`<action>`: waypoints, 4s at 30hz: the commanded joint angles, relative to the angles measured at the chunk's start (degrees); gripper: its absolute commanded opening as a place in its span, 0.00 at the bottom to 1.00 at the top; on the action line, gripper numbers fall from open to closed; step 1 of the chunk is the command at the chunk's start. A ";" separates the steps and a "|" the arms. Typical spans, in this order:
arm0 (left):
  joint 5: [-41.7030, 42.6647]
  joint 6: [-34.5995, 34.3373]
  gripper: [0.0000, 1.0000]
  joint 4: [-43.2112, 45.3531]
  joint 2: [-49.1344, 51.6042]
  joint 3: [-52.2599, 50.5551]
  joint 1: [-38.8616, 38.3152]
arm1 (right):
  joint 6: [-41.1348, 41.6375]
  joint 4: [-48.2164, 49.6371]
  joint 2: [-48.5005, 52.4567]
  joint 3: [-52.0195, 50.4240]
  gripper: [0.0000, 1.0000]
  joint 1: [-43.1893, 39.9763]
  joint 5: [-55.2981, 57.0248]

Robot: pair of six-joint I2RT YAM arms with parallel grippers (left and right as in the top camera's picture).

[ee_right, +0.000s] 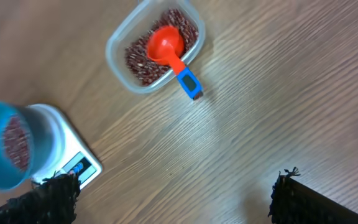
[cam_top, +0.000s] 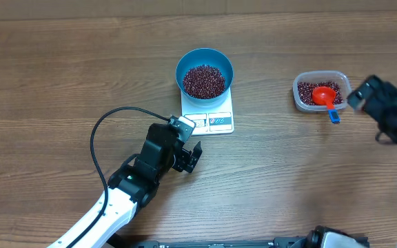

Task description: Scoop item into bowl and weigh 150g on scale

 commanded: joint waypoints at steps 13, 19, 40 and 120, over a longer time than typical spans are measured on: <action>-0.11 -0.76 1.00 0.17 0.46 -0.31 -0.26 | -0.90 -6.38 -25.40 1.46 1.00 0.26 0.76; -0.11 -0.76 1.00 0.17 0.46 -0.31 -0.26 | -0.79 -9.18 -26.12 1.46 1.00 0.26 0.81; -0.11 -0.76 1.00 0.17 0.46 -0.31 -0.28 | -2.91 23.89 -35.32 -18.58 1.00 7.21 3.61; -2.71 0.31 0.99 -0.63 -3.98 -0.31 0.09 | -3.69 82.99 -76.81 -95.67 1.00 16.35 4.79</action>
